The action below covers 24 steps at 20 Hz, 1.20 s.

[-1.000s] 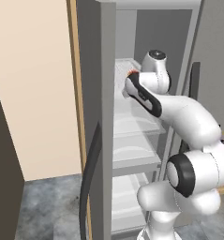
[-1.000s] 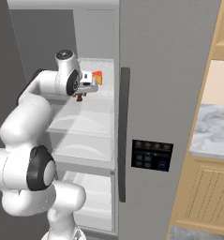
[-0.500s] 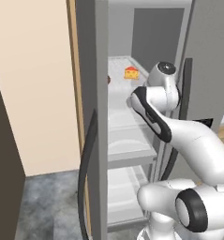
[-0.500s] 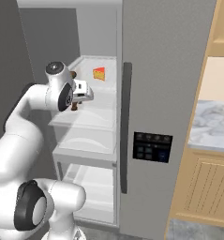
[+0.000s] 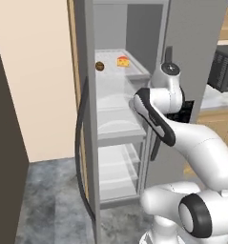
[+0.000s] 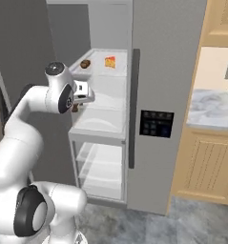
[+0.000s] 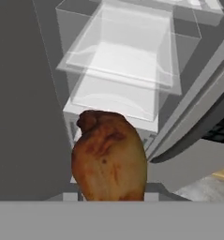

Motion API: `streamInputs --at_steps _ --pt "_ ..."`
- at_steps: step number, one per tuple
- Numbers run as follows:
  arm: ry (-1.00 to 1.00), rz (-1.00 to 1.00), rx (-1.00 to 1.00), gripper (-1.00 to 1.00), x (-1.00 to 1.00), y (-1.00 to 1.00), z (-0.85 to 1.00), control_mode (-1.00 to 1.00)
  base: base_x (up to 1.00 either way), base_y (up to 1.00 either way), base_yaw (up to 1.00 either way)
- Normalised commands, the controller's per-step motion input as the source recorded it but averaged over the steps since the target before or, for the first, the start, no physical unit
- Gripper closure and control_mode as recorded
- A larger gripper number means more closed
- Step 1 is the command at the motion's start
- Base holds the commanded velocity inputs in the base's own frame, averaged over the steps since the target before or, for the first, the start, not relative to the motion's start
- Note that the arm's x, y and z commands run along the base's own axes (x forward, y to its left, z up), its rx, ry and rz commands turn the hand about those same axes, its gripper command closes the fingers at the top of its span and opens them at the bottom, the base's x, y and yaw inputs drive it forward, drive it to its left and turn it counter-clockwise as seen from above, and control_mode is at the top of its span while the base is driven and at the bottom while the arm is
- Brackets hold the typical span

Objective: Take the cheese, chicken drumstick, and potato from the fridge and place them on the plate on the dining counter to create an appetizer plate.

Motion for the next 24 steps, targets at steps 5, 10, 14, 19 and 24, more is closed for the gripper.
streamInputs --at_steps 5,10,14,19,24 --pt "0.0 0.0 0.0 1.0 0.0 0.0 0.0 1.0 -0.98 0.0 -0.03" --pt "0.0 0.0 0.0 1.0 0.0 0.0 0.0 1.0 -1.0 -0.13 -0.07" --pt "0.0 0.0 0.0 1.0 0.0 0.0 0.0 1.0 -1.0 -0.4 -0.09" --pt "0.0 0.0 0.0 1.0 0.0 0.0 0.0 1.0 -1.0 -0.55 -0.11" --pt "0.0 0.0 0.0 1.0 0.0 0.0 0.0 1.0 -1.0 -0.61 -0.11"
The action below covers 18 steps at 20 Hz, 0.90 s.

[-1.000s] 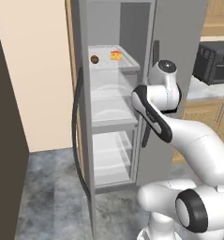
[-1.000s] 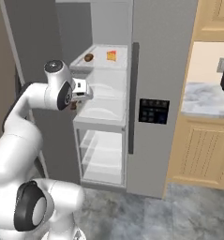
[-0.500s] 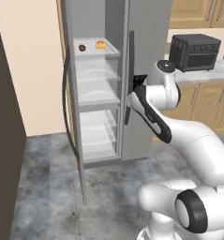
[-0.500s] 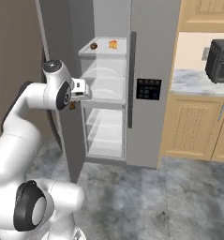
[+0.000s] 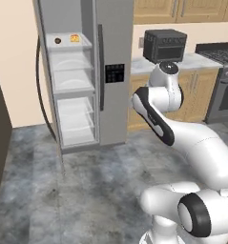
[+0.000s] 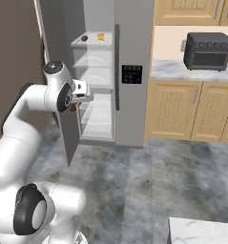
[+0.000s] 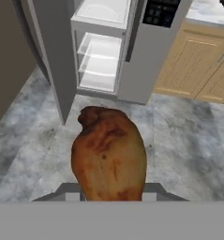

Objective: Take the cheese, chicken drumstick, and potato from the fridge and place them on the plate on the dining counter to create an appetizer plate.

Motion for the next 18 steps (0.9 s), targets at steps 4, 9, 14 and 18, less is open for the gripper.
streamInputs --at_steps 4,9,14,18 --pt "0.0 0.0 0.0 1.0 0.0 0.0 0.0 1.0 -1.0 -0.6 -0.11" --pt "0.0 0.0 0.0 1.0 0.0 0.0 0.0 1.0 -1.0 -0.53 -0.09" --pt "0.0 0.0 0.0 1.0 0.0 0.0 0.0 1.0 -1.0 -0.31 -0.08" --pt "0.0 0.0 0.0 1.0 0.0 0.0 0.0 1.0 -1.0 -0.01 -0.01"
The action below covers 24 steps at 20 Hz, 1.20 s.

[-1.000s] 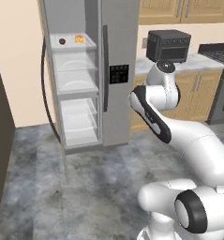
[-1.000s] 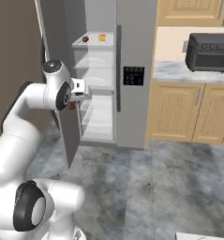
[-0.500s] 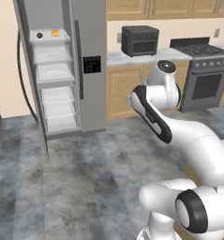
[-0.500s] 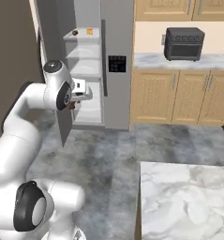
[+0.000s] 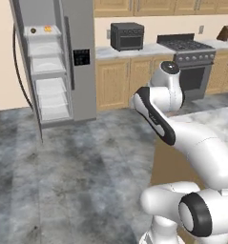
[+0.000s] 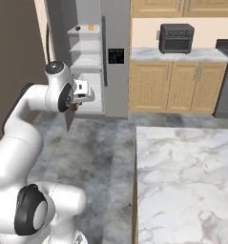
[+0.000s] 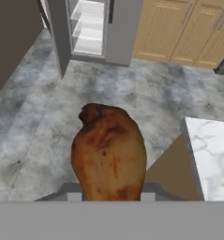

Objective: Take the cheese, chicken drumstick, and potato from the fridge and place them on the plate on the dining counter to create an appetizer plate.

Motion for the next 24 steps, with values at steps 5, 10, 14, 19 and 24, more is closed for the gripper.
streamInputs --at_steps 5,10,14,19,24 --pt "0.0 0.0 0.0 1.0 0.0 0.0 0.0 1.0 -1.0 0.0 0.0" --pt "0.0 0.0 0.0 1.0 0.0 0.0 0.0 1.0 -1.0 0.0 0.0" --pt "0.0 0.0 0.0 1.0 0.0 0.0 0.0 1.0 -1.0 0.0 0.0" --pt "0.0 0.0 0.0 1.0 0.0 0.0 0.0 1.0 -1.0 0.0 -0.01" --pt "0.0 0.0 0.0 1.0 0.0 0.0 0.0 1.0 -0.73 -0.48 -0.06"
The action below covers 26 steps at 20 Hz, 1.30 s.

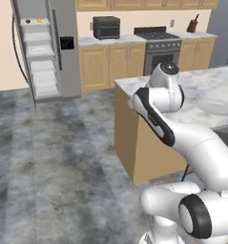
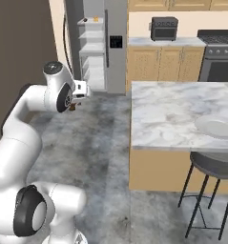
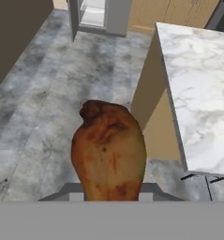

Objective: Take the cheese, chicken drumstick, and potato from the fridge and place them on the plate on the dining counter to create an appetizer plate.

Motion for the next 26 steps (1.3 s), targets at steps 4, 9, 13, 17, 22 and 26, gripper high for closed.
streamInputs --at_steps 4,9,13,17,22,26 --pt "0.0 0.0 0.0 1.0 0.0 0.0 0.0 1.0 -0.09 -0.98 0.0" --pt "0.0 0.0 0.0 1.0 0.0 0.0 0.0 1.0 0.07 -1.0 0.0" --pt "0.0 0.0 0.0 1.0 0.0 0.0 0.0 1.0 0.13 -1.0 0.0" --pt "0.0 0.0 0.0 1.0 0.0 0.0 0.0 1.0 0.33 -0.9 0.0" --pt "0.0 0.0 0.0 1.0 0.0 0.0 0.0 1.0 0.65 -0.68 0.0" --pt "0.0 0.0 0.0 1.0 0.0 0.0 0.0 1.0 0.95 -0.28 0.0"
